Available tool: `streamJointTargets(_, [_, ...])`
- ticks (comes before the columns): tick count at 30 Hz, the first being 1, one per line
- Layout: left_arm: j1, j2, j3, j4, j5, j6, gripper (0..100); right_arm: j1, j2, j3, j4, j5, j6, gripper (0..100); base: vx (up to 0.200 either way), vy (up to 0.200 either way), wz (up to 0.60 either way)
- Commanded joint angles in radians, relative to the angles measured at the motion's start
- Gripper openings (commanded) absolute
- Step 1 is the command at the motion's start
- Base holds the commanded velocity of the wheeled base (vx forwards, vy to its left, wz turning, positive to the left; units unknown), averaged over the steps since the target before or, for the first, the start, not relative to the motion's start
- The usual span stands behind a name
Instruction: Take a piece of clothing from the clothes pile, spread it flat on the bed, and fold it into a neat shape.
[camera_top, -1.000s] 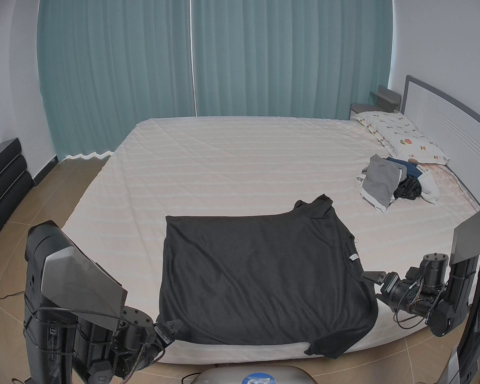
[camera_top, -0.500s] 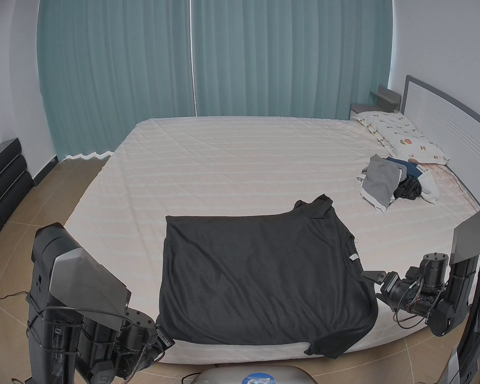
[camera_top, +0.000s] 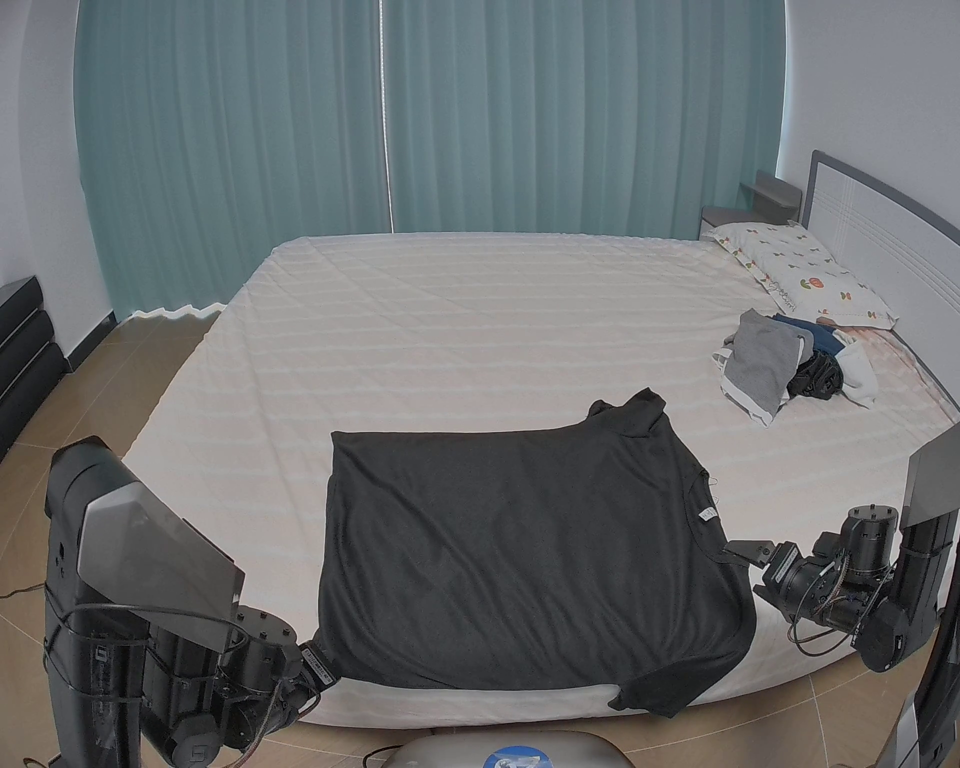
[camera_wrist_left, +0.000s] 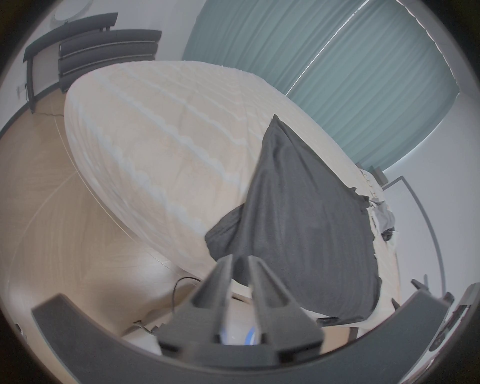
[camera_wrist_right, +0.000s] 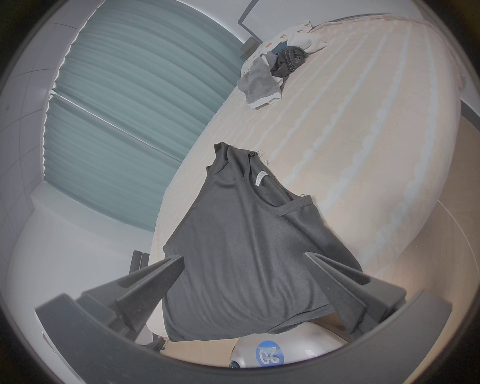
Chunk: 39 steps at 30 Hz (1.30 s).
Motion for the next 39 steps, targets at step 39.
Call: streamJointTargets(39, [0.158, -0.110, 0.010, -0.007, -0.377, -0.047, 100, -0.121, 0.280, -0.061, -0.009, 0.088, -0.402, 100, 0.000, 0.000, 0.00])
